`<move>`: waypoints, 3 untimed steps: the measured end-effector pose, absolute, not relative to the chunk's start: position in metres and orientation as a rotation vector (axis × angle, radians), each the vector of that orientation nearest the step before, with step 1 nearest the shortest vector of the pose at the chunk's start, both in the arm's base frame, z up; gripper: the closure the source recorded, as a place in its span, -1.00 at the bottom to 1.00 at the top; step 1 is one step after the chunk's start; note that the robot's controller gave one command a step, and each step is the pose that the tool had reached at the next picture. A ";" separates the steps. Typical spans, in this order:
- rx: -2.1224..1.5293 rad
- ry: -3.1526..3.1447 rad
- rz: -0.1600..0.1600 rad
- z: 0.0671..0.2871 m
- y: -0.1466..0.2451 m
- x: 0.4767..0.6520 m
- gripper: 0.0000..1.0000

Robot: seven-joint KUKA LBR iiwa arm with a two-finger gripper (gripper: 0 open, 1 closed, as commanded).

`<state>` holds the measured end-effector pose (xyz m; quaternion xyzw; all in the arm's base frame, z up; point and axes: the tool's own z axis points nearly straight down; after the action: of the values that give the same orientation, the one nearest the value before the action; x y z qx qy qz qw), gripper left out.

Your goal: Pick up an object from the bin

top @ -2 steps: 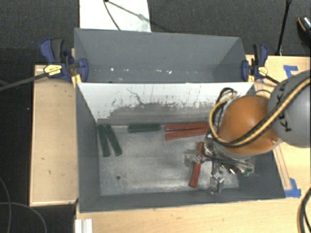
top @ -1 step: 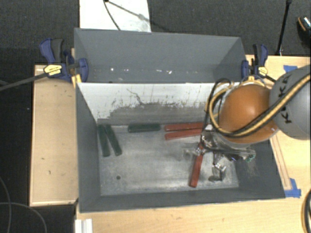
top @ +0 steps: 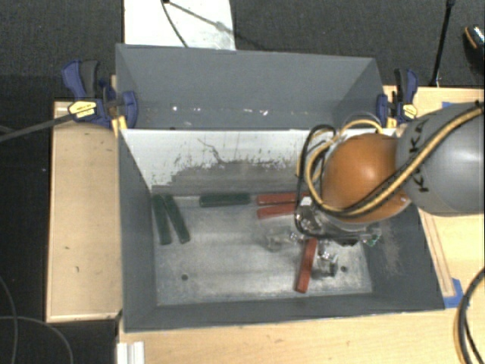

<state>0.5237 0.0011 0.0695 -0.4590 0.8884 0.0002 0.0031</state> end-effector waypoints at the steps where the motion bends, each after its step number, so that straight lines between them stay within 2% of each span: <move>1: -1.704 2.638 0.003 0.070 0.017 0.480 -1.00; 2: -1.705 2.637 0.002 0.070 0.017 0.480 1.00; 3: -1.702 2.636 0.000 0.086 0.017 0.481 1.00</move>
Offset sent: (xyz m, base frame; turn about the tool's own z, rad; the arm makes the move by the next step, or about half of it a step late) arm -0.0434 0.0151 0.0005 -0.1942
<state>0.4808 0.0173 0.0857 -0.5423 0.8402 -0.0002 0.0020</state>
